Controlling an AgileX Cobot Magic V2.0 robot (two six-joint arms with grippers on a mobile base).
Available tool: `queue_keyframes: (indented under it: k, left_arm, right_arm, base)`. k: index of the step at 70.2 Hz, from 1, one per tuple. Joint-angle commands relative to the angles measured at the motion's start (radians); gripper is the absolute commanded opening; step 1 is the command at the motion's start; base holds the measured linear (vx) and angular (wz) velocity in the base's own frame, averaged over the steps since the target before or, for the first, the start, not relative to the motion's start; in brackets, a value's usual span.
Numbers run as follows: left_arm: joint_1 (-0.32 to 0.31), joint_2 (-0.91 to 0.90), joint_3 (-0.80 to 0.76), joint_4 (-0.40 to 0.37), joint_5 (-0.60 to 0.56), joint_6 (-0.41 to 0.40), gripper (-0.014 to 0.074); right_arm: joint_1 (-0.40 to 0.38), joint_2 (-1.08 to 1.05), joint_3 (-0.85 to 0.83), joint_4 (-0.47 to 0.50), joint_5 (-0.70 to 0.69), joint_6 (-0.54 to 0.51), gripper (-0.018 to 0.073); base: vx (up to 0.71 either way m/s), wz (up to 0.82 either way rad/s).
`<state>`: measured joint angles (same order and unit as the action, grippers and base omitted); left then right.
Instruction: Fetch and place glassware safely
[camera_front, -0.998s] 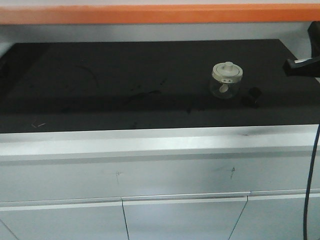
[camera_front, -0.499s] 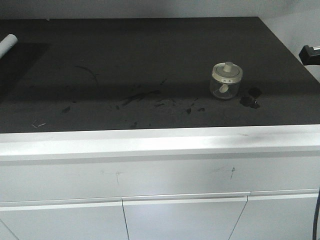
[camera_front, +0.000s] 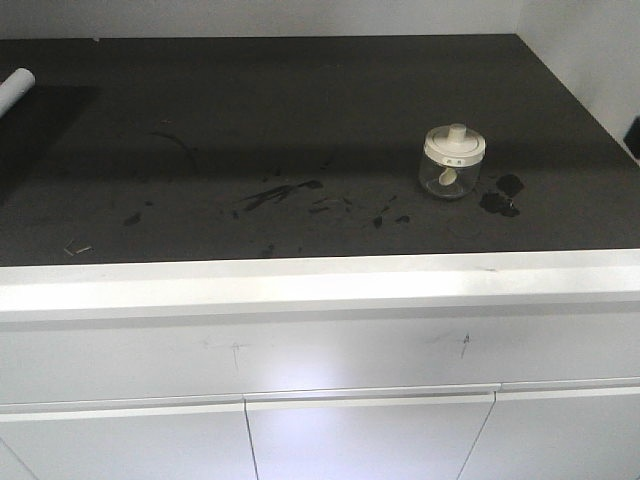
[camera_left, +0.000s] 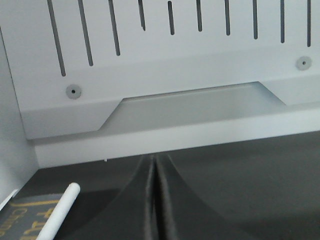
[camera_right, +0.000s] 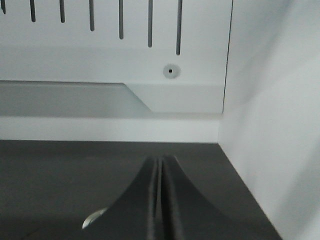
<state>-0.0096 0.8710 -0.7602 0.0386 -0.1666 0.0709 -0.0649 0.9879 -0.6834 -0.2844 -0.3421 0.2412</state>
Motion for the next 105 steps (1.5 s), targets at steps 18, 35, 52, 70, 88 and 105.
queue_keyframes:
  k: [18, 35, 52, 70, 88, 105]
  left_arm:
    - [-0.006, -0.241, 0.156, -0.006, 0.031, -0.006, -0.0007]
    - [-0.006, -0.445, 0.330, -0.007, 0.161, -0.006, -0.0007]
    - [-0.006, -0.613, 0.452, -0.016, 0.267, -0.006, -0.0007]
    - [-0.006, -0.677, 0.480, -0.014, 0.298, -0.006, -0.0007]
    - [-0.006, -0.676, 0.480, -0.014, 0.299, -0.006, -0.0007]
    - [-0.006, -0.676, 0.480, -0.014, 0.299, -0.006, -0.0007]
  right_arm:
    - [0.002, -0.182, 0.125, -0.043, 0.008, 0.062, -0.0001]
    - [0.002, -0.304, 0.252, -0.043, 0.010, 0.068, -0.0001]
    - [0.002, -0.340, 0.309, -0.043, 0.033, 0.067, -0.0001]
    - [0.002, -0.340, 0.311, -0.043, 0.030, 0.067, -0.0001]
    - [0.019, -0.304, 0.311, -0.042, 0.016, 0.062, -0.0001]
    - [0.104, -0.148, 0.266, -0.042, -0.074, 0.054, 0.0012]
  base:
    - [0.00, 0.00]
    - [0.00, 0.00]
    - [0.00, 0.00]
    - [0.00, 0.00]
    - [0.00, 0.00]
    - [0.00, 0.00]
